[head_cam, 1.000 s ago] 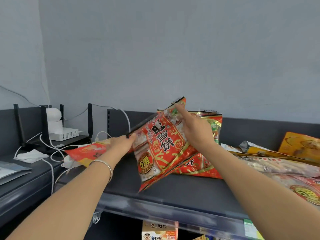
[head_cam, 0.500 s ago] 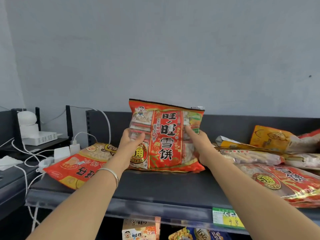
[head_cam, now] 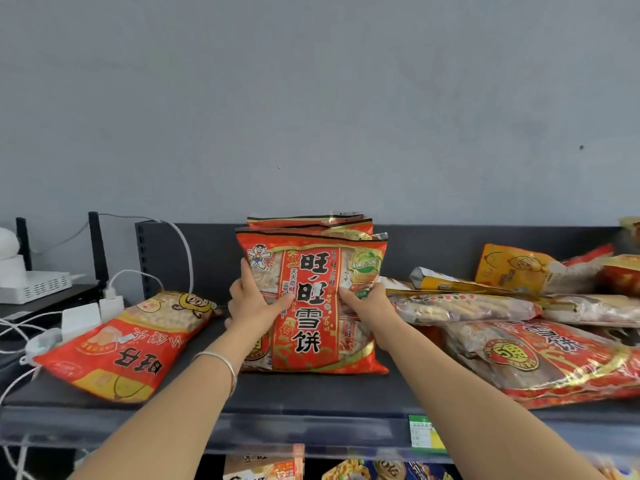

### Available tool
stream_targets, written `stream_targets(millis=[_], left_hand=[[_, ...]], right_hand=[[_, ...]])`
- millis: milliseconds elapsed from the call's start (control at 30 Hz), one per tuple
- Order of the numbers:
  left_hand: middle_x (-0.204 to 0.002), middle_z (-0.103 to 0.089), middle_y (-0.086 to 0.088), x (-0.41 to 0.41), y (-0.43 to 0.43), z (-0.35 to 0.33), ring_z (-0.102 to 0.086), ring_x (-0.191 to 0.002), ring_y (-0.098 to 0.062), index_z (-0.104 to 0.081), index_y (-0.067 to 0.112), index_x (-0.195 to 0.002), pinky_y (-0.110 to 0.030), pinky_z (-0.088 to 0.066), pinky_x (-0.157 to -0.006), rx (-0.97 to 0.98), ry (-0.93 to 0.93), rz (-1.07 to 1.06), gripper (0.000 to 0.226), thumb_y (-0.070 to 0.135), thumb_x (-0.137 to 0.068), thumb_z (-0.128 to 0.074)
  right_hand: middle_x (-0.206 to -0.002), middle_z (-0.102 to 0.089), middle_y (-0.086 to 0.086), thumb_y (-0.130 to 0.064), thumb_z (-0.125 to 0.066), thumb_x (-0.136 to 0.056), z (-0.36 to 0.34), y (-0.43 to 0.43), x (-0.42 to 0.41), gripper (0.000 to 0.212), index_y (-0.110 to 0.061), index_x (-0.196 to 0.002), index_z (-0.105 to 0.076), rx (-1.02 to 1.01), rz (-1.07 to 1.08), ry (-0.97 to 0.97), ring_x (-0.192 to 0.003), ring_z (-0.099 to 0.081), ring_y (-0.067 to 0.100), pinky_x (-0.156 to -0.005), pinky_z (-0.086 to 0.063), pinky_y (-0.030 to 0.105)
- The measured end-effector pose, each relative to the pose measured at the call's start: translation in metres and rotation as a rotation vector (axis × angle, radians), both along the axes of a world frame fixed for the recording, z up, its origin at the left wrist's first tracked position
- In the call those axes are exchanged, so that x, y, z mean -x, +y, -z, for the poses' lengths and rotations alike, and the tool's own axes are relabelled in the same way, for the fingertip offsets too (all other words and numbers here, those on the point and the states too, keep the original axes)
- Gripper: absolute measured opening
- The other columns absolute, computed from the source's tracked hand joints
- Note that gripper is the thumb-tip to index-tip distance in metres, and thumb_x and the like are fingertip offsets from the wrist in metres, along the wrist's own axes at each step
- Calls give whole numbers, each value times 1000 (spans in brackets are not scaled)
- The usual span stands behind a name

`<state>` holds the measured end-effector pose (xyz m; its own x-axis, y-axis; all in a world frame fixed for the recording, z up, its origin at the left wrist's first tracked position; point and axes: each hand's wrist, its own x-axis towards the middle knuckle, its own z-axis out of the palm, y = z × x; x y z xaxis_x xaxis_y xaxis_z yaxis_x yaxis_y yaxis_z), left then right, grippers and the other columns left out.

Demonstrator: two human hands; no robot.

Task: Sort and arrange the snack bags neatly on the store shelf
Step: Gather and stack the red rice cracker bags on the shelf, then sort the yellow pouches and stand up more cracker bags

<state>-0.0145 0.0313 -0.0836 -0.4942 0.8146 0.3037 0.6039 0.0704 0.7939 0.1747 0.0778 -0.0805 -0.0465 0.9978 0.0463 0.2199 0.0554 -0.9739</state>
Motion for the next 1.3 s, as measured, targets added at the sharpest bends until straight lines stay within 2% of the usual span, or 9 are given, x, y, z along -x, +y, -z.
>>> stream_targets(millis=[100,200,300,367,533,667,867,1000,1300], left_hand=[[-154,-15,-9,-9,-7,-6,-21,-140,-29,3,27,-151,-53,-25,-110,-182,327,-138,101,49,-80,-67],[-149,-29,-9,-21,-6,-19,-27,-138,-26,-25,23,-147,-50,-23,-110,-374,597,-99,74,35,-85,-64],[-139,-44,-6,-36,6,-27,-37,-132,-26,-48,22,-134,-46,-27,-108,-441,732,68,51,27,-86,-64],[-128,-54,-2,-49,14,-29,-46,-124,-25,-57,21,-124,-43,-31,-103,-482,787,187,40,23,-85,-64],[-115,-62,3,-84,29,-27,-54,-113,-21,-66,22,-112,-39,-37,-96,-554,836,383,26,19,-86,-62],[-115,-61,4,-121,38,-30,-53,-114,-18,-65,22,-112,-35,-36,-96,-562,796,496,25,21,-89,-58],[-121,-59,5,-179,46,-31,-52,-115,-16,-62,23,-117,-33,-37,-94,-525,804,623,27,24,-92,-54],[-128,-55,7,-220,56,-34,-48,-120,-13,-58,26,-121,-32,-36,-98,-399,810,634,28,29,-94,-50],[-131,-52,8,-285,79,-40,-50,-117,-14,-53,31,-125,-33,-42,-96,-155,880,470,30,34,-95,-49]], right_hand=[[-125,-57,6,-32,-71,-84,-7,-4,1,61,-12,-129,-36,-222,110,-105,-112,-59,24,-88,-51,38],[-136,-46,9,-30,-70,-85,-18,-3,1,76,-14,-145,-26,-356,171,-177,-118,-52,24,-88,-46,32],[-135,-41,9,-30,-63,-91,-28,-5,-6,60,-16,-141,-34,-445,196,-352,-112,-55,22,-79,-43,26],[-136,-41,8,-29,-59,-93,-31,-4,-15,51,-17,-138,-39,-507,211,-453,-112,-54,22,-83,-44,27],[-143,-39,5,-31,-54,-95,-33,-9,-54,50,-21,-142,-39,-567,237,-653,-120,-51,22,-95,-46,32],[-143,-41,5,-30,-51,-96,-33,-8,-98,46,-22,-141,-43,-532,277,-789,-127,-44,25,-102,-44,37],[-138,-45,6,-32,-52,-94,-35,-2,-171,43,-22,-136,-47,-459,344,-866,-125,-45,28,-99,-43,40],[-142,-44,6,-33,-51,-95,-36,4,-219,42,-22,-136,-49,-445,346,-872,-125,-46,28,-100,-45,44],[-138,-48,8,-29,-49,-96,-42,34,-311,40,-20,-135,-51,-454,211,-936,-118,-52,26,-96,-48,42]])
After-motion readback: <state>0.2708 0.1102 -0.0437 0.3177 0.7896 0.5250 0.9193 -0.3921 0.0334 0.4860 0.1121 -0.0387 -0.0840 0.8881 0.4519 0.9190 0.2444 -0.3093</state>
